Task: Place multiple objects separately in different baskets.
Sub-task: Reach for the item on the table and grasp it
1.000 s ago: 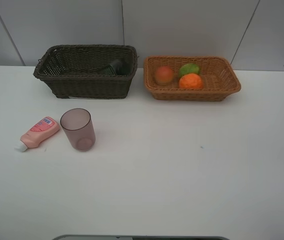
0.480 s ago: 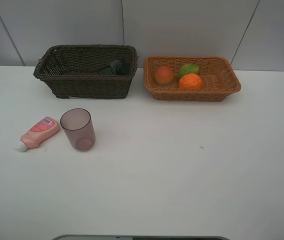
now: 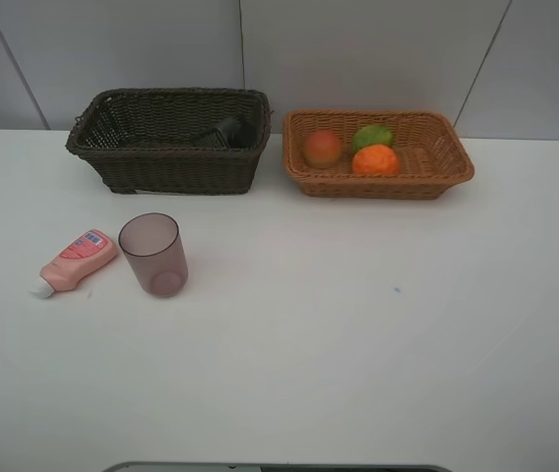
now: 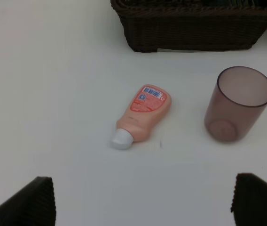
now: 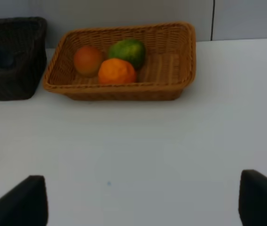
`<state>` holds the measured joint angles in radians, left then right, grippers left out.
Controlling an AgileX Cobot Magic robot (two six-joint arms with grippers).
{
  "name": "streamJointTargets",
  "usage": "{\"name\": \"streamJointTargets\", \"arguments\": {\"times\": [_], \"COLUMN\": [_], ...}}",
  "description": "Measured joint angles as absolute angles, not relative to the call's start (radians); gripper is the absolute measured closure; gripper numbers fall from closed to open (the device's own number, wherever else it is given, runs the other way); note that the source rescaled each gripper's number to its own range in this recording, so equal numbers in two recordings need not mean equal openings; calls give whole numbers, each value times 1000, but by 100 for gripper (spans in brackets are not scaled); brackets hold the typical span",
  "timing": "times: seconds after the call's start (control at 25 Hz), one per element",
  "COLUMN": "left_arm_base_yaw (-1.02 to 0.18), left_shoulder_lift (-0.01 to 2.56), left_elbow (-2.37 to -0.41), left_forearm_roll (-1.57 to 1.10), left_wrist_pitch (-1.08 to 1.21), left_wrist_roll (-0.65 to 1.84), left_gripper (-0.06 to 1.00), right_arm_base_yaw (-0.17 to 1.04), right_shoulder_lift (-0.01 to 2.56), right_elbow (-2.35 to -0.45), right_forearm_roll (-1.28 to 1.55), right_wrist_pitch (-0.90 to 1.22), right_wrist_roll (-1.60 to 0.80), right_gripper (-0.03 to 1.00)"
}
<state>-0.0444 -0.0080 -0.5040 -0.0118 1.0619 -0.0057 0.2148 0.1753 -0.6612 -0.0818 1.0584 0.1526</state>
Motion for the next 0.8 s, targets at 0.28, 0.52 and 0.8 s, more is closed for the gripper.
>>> {"name": "streamJointTargets", "arguments": {"times": [0.28, 0.52, 0.8], "left_arm_base_yaw": [-44, -44, -44], "left_shoulder_lift": [-8, -8, -8], "left_elbow": [-504, -504, -504], "left_forearm_roll": [-12, -12, -12], "left_wrist_pitch": [1062, 1062, 1062], "left_wrist_roll": [-6, -6, -6], "left_gripper": [-2, -2, -2], "right_arm_base_yaw": [215, 215, 118], "right_shoulder_lift": [90, 86, 86], "right_elbow": [-544, -527, -527], "right_forearm_roll": [-82, -82, -82], "right_wrist_pitch": [1043, 1059, 1059], "right_wrist_roll": [153, 153, 151], "right_gripper": [14, 14, 14]}}
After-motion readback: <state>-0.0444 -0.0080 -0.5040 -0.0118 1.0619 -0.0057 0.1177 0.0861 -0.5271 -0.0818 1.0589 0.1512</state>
